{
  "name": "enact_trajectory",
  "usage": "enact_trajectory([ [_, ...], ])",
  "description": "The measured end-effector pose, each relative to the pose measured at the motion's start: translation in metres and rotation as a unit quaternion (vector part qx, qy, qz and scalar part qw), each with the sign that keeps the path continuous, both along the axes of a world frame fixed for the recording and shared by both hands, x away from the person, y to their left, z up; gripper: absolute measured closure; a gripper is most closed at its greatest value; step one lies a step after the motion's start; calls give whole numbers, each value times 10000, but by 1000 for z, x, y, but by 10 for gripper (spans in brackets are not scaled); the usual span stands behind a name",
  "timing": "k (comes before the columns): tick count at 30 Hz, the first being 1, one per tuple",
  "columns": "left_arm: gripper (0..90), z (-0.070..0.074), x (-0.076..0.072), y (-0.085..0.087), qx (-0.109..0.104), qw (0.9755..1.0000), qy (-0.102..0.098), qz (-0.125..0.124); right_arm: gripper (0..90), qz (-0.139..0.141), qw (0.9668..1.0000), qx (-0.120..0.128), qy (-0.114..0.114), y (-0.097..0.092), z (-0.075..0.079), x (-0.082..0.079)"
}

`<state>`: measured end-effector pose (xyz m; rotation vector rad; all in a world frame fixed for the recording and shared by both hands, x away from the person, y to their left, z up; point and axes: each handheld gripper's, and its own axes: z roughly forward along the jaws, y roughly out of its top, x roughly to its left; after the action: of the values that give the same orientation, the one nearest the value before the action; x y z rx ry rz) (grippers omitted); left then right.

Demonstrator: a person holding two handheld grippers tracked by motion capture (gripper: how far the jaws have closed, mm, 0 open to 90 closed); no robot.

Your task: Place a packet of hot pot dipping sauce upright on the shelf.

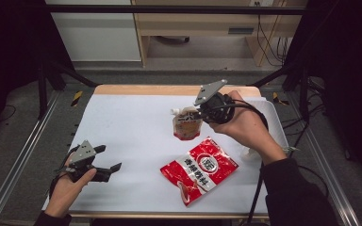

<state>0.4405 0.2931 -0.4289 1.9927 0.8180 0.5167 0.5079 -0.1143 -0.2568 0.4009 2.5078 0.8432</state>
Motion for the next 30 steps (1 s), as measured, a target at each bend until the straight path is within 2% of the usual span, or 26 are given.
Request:
enact_trajectory([
  [4, 85, -2, -1, 4, 3, 9999, -41, 107, 891, -159, 9999, 41, -16, -14, 5, 3],
  [10, 85, -7, -7, 7, 137, 9997, -91, 191, 890, -272, 9995, 70, -105, -30, 14, 5],
  [13, 85, -12, -11, 10, 179, 9996, -45, 197, 891, -330, 9994, 53, -130, -39, 16, 5],
  [22, 84, -16, -13, 12, 356, 9991, -53, 214, 890, -545, 9984, 99, -123, -69, 13, 10],
  [30, 84, -18, -17, 18, 381, 9989, -44, 274, 891, -781, 9969, 84, -94, -103, 8, 9],
])
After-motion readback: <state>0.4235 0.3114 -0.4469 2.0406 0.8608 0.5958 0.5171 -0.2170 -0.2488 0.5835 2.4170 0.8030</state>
